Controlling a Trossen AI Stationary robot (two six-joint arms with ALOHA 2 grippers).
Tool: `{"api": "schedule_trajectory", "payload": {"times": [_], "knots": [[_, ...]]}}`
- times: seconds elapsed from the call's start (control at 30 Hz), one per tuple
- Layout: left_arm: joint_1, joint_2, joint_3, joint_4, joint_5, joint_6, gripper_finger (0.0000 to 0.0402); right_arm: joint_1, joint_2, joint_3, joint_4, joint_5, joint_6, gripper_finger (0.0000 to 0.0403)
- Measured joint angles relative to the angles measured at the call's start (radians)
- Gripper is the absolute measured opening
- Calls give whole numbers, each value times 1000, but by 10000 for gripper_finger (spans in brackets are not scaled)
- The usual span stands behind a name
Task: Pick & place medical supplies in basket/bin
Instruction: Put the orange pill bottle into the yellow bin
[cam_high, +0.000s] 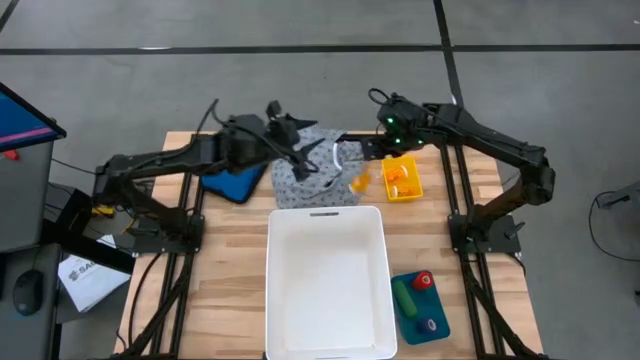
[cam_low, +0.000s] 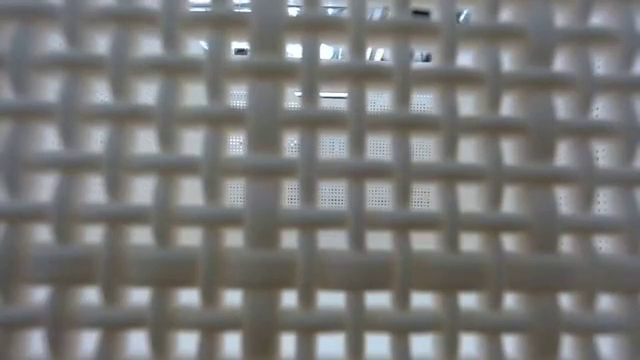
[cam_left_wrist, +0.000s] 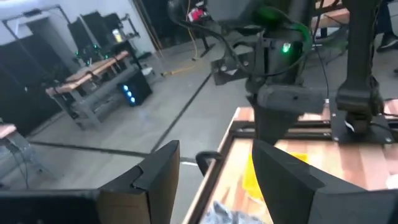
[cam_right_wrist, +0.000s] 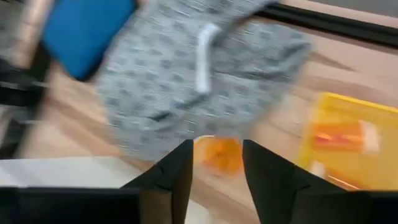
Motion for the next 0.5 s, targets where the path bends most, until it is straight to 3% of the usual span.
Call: {"api": "schedule_trajectory", "payload": {"times": [0.27, 0.5], "knots": [[-16, -173, -85, -38, -21, -72, 191, -37, -26, -5, -195, 133, -32, 110], [-38, -275, -169, -71, -14, -152, 191, -74, -96, -6, -221, 178, -25, 111]]}}
